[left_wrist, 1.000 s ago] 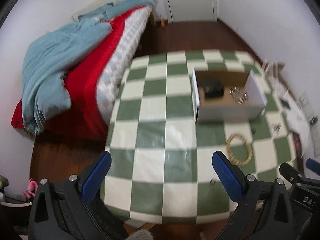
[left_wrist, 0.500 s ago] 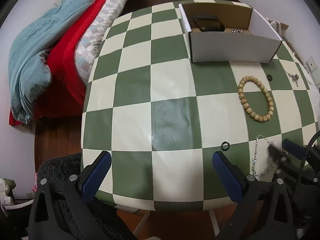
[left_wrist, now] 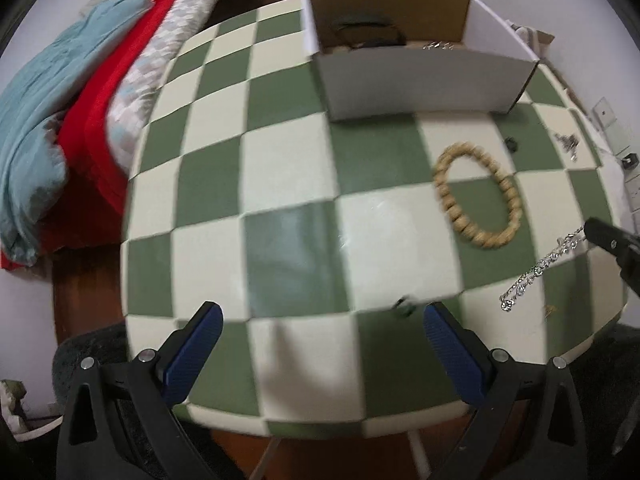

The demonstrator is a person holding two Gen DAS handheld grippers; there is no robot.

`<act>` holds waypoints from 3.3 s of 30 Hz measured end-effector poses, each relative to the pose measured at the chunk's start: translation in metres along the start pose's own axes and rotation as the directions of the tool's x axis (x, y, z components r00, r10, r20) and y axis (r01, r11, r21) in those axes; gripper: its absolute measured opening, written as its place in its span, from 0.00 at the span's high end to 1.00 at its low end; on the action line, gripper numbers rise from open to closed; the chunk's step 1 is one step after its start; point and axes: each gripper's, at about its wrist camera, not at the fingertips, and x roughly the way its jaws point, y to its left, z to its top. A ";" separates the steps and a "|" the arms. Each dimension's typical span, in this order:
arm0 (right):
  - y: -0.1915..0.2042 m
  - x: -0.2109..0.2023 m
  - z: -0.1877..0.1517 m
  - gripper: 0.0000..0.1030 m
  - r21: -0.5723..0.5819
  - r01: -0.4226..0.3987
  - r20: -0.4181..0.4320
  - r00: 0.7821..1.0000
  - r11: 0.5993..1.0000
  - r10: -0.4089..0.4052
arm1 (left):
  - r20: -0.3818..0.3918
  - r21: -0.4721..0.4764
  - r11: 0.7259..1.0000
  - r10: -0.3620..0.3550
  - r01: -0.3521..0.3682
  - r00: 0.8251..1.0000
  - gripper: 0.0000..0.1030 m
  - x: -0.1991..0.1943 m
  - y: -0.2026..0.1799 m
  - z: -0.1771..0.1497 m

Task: Organize jewelry
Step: 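Grasp the wooden bead bracelet with the left tool while the right tool grasps the thin silver chain, then lift and carry the bead bracelet and thin chain over the box with both tools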

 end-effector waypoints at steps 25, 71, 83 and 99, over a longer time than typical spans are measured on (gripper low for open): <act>-0.040 0.037 0.032 1.00 0.036 0.145 -0.009 0.989 0.989 -0.145 | -0.010 0.107 0.992 -0.064 0.065 0.998 0.94 0.033 -0.066 0.056; -0.005 0.034 0.001 0.95 0.022 0.105 -0.007 0.994 0.994 -0.105 | 0.137 0.012 0.994 -0.109 0.108 0.985 0.94 -0.037 -0.017 0.043; -0.003 -0.059 0.031 0.96 0.057 -0.030 0.200 0.980 0.998 0.018 | 0.209 -0.010 0.990 -0.134 0.139 0.969 0.94 -0.071 -0.005 0.056; 0.054 -0.121 0.136 0.96 -0.081 -0.087 0.328 0.938 0.993 0.109 | 0.314 -0.074 0.983 -0.139 0.170 0.939 0.94 -0.109 0.027 0.129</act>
